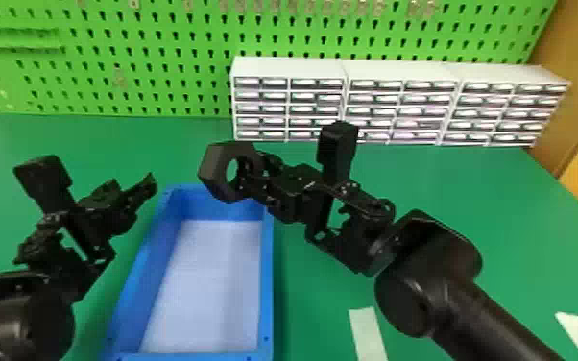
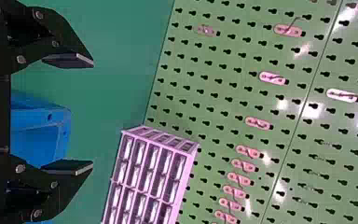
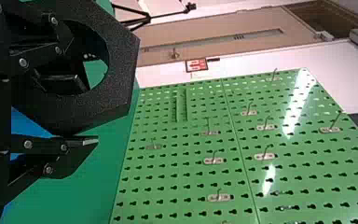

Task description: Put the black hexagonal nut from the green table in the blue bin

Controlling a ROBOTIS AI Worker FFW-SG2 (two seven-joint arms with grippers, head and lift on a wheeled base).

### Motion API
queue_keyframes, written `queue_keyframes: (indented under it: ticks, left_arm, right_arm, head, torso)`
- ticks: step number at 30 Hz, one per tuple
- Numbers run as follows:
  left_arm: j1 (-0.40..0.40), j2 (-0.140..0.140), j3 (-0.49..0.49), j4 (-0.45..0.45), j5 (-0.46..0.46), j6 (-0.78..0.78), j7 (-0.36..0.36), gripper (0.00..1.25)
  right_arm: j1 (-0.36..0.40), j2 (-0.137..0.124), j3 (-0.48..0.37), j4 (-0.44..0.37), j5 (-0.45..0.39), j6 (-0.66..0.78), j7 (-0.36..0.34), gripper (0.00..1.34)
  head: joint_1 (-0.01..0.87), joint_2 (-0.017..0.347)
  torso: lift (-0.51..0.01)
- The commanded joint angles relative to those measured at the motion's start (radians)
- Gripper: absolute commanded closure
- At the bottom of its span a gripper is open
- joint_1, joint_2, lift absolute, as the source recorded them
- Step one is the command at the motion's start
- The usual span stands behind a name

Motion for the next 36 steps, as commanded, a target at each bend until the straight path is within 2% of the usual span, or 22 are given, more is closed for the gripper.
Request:
queue_keyframes:
  ticks: [1,21,24,27,28,36]
  left_arm:
    - [0.0,0.0,-0.001,0.0,-0.002,0.0,0.001,0.48]
    - [-0.005,0.0,-0.006,0.0,-0.003,0.0,-0.001,0.48]
    - [-0.005,0.0,-0.007,0.0,-0.003,0.0,-0.001,0.48]
    - [-0.005,0.0,-0.009,0.0,-0.003,-0.001,-0.001,0.48]
    - [-0.005,0.0,-0.009,0.0,-0.003,0.0,-0.001,0.48]
    - [-0.005,0.0,-0.009,0.0,-0.003,0.0,0.001,0.48]
  right_arm:
    - [-0.006,-0.002,0.019,0.001,-0.007,0.0,0.002,1.03]
    - [-0.021,0.003,0.066,0.009,-0.023,0.0,0.002,1.03]
    - [-0.02,0.003,0.066,0.009,-0.023,0.0,0.003,0.97]
    - [-0.017,0.003,0.065,0.009,-0.003,-0.002,0.01,0.76]
    - [-0.017,0.003,0.065,0.009,0.0,-0.002,0.011,0.73]
    - [-0.015,0.003,0.068,0.009,0.011,-0.002,0.013,0.64]
  head:
    - [0.691,0.009]
    - [0.691,0.009]
    - [0.691,0.009]
    - [0.691,0.009]
    - [0.691,0.009]
    - [0.691,0.009]
  torso:
    - [-0.097]
    - [-0.097]
    - [-0.097]
    - [-0.097]
    - [-0.097]
    - [-0.097]
